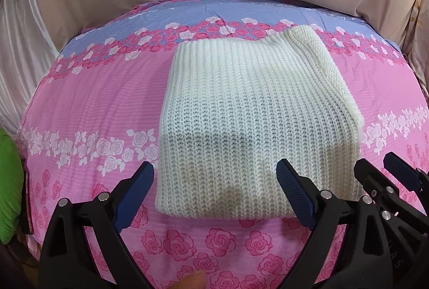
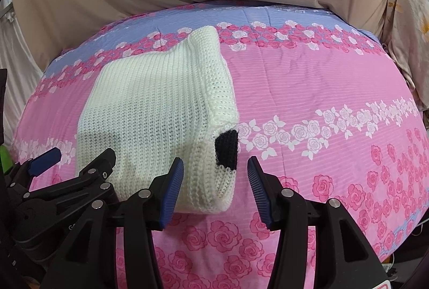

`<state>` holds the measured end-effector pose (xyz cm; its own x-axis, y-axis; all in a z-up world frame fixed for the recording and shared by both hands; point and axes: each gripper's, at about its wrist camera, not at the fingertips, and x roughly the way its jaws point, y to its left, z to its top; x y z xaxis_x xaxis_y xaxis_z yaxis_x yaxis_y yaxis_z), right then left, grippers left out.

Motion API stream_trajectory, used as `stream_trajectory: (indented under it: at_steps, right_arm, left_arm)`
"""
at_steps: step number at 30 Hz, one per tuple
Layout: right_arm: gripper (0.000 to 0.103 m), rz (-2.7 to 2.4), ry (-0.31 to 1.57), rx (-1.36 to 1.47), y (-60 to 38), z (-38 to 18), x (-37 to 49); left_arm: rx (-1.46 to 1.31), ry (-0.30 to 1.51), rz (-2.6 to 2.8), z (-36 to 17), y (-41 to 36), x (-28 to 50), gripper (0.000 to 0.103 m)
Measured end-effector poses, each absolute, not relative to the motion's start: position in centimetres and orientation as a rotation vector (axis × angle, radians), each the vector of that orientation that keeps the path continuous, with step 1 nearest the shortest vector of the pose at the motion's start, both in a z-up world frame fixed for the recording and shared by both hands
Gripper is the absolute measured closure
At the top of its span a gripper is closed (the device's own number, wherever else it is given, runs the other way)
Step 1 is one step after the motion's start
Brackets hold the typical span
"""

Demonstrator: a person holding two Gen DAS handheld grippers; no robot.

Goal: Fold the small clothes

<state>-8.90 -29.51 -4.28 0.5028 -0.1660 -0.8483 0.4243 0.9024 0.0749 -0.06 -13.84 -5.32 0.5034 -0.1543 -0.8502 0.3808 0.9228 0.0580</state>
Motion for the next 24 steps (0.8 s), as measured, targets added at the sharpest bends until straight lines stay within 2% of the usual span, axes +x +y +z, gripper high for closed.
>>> stream_trajectory:
  at_steps: [15,24]
  right_arm:
    - [0.054,-0.35,1.041,0.279,-29.4,-5.3,-8.5]
    - [0.054,-0.344,1.074,0.238,-28.7,-5.9,-8.3]
  left_arm:
    - [0.212,1.09,-0.294,-7.3,-12.9,0.5,0.013]
    - [0.218,1.082,-0.266,-7.2,-12.4,0.1,0.013]
